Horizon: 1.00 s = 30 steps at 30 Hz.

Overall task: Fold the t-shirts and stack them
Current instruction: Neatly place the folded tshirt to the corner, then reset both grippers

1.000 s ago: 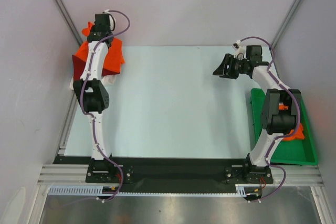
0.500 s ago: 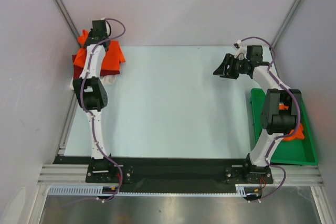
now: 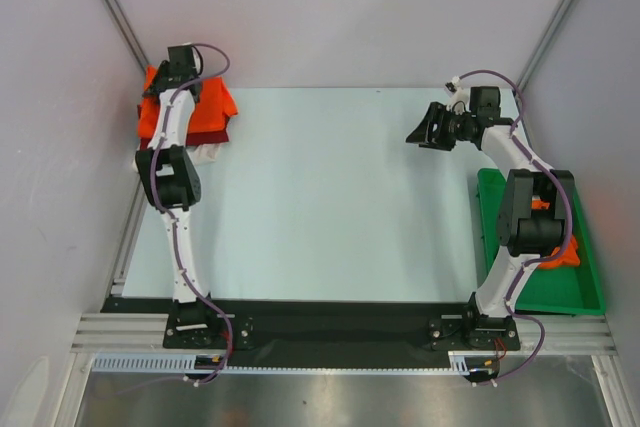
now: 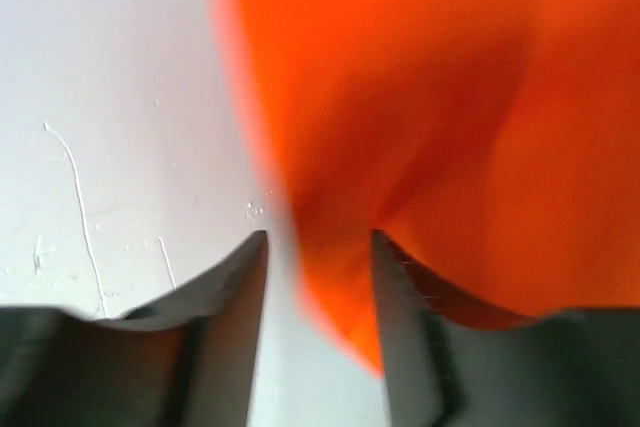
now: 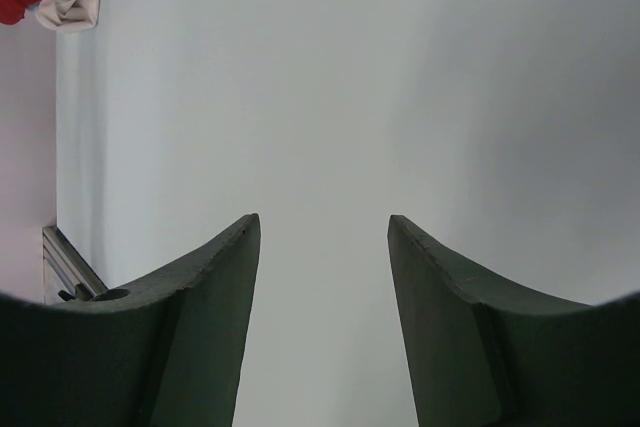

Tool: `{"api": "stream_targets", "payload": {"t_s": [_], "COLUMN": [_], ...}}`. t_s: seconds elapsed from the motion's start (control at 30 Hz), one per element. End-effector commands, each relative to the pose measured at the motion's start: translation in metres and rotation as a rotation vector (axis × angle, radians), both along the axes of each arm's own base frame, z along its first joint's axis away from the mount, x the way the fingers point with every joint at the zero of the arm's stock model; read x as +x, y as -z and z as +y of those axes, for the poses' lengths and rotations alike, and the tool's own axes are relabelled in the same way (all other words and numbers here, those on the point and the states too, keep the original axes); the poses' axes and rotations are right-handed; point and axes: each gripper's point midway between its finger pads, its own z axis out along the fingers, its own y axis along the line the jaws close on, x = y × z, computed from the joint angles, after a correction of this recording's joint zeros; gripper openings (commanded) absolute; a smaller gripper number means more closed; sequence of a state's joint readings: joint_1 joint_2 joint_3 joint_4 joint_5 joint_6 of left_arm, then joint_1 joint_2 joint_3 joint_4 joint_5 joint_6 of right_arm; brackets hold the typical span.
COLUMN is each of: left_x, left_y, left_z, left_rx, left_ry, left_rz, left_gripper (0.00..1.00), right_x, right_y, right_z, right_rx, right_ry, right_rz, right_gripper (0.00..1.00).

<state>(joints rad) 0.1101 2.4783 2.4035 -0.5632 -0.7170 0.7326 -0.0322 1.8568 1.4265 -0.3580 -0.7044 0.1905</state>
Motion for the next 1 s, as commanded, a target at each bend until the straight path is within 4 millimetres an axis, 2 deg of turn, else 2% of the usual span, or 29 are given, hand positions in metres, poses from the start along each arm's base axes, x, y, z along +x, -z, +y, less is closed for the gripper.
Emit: {"api": "stream_targets", "payload": {"t_s": [0.0, 0.03, 0.1, 0.13, 0.17, 0.2, 0.23, 0.27, 0.3, 0.33, 0.37, 0.4, 0.43, 0.47, 0.5, 0.6, 0.63, 0.67, 0.77, 0.8, 0.83, 0.87, 0.9, 0.93, 0.97], "left_x": [0.004, 0.008, 0.015, 0.017, 0.017, 0.022, 0.02, 0.022, 0.021, 0.013, 0.01, 0.008, 0.005, -0.005, -0.007, -0.027, -0.03, -0.037, -0.049, -0.052, -0.055, -0.061, -0.065, -0.07, -0.079], "left_y": [-0.029, -0.036, -0.049, -0.069, -0.068, -0.08, -0.11, -0.104, -0.112, -0.134, -0.125, -0.125, -0.124, -0.121, -0.117, -0.1, -0.095, -0.082, -0.063, -0.057, -0.052, -0.042, -0.036, -0.032, -0.017], "left_z": [0.0, -0.011, -0.026, -0.043, -0.052, -0.064, -0.089, -0.102, -0.125, -0.138, -0.15, -0.165, -0.188, -0.203, -0.23, -0.274, -0.296, -0.307, -0.337, -0.342, -0.345, -0.35, -0.352, -0.354, -0.357], "left_rx": [0.041, 0.032, 0.005, -0.003, -0.01, -0.013, -0.014, -0.018, -0.03, -0.034, -0.043, -0.085, -0.131, -0.224, -0.302, -0.588, -0.709, -0.812, -1.003, -1.043, -1.067, -1.105, -1.123, -1.138, -1.17], "left_ry": [-0.019, 0.002, 0.04, 0.073, 0.097, 0.133, 0.187, 0.227, 0.283, 0.314, 0.34, 0.368, 0.403, 0.408, 0.458, 0.47, 0.522, 0.485, 0.489, 0.475, 0.468, 0.454, 0.445, 0.435, 0.412], "left_rz": [-0.083, -0.103, -0.159, -0.205, -0.205, -0.249, -0.308, -0.322, -0.342, -0.383, -0.364, -0.376, -0.377, -0.37, -0.361, -0.338, -0.316, -0.305, -0.235, -0.219, -0.206, -0.169, -0.151, -0.137, -0.092], "left_gripper": [0.52, 0.63, 0.68, 0.74, 0.8, 0.81, 0.91, 0.94, 0.97, 1.0, 1.0, 1.0, 1.0, 1.0, 1.0, 1.0, 1.0, 1.0, 1.0, 1.0, 1.0, 1.0, 1.0, 1.0, 1.0], "right_x": [0.007, 0.008, 0.007, 0.007, 0.008, 0.008, 0.008, 0.008, 0.008, 0.01, 0.009, 0.012, 0.011, 0.011, 0.011, 0.011, 0.01, 0.01, -0.002, -0.005, -0.01, -0.01, -0.007, -0.009, -0.008], "right_y": [-0.016, -0.016, -0.015, -0.016, -0.016, -0.018, -0.021, -0.023, -0.024, -0.027, -0.031, -0.031, -0.03, -0.03, -0.029, -0.031, -0.029, -0.027, -0.023, -0.017, -0.014, -0.013, -0.014, -0.02, -0.025], "right_z": [-0.002, -0.002, -0.002, -0.002, -0.002, -0.002, -0.003, -0.004, -0.006, -0.006, -0.007, -0.014, -0.016, -0.016, -0.02, -0.024, -0.025, -0.025, -0.005, -0.007, 0.006, 0.009, 0.004, 0.012, 0.014], "right_rx": [-0.005, -0.005, -0.007, -0.006, -0.012, -0.018, -0.023, -0.044, -0.063, -0.078, -0.096, -0.131, -0.145, -0.155, -0.17, -0.201, -0.206, -0.207, -0.247, -0.304, -0.338, -0.376, -0.42, -0.425, -0.434], "right_ry": [0.009, 0.009, 0.006, 0.005, -0.001, -0.002, -0.005, -0.016, -0.016, -0.021, -0.019, 0.008, 0.02, 0.028, 0.045, 0.08, 0.108, 0.135, 0.117, 0.145, 0.125, 0.122, 0.165, 0.164, 0.174], "right_rz": [-0.061, -0.062, -0.061, -0.063, -0.071, -0.078, -0.089, -0.112, -0.12, -0.138, -0.155, -0.174, -0.177, -0.179, -0.177, -0.238, -0.238, -0.24, -0.26, -0.248, -0.249, -0.261, -0.272, -0.292, -0.306], "right_gripper": [0.6, 0.6, 0.6, 0.6, 0.6, 0.6, 0.61, 0.62, 0.64, 0.72, 0.77, 0.81, 0.94, 1.0, 1.0, 1.0, 1.0, 1.0, 1.0, 1.0, 1.0, 1.0, 1.0, 1.0, 1.0]}}
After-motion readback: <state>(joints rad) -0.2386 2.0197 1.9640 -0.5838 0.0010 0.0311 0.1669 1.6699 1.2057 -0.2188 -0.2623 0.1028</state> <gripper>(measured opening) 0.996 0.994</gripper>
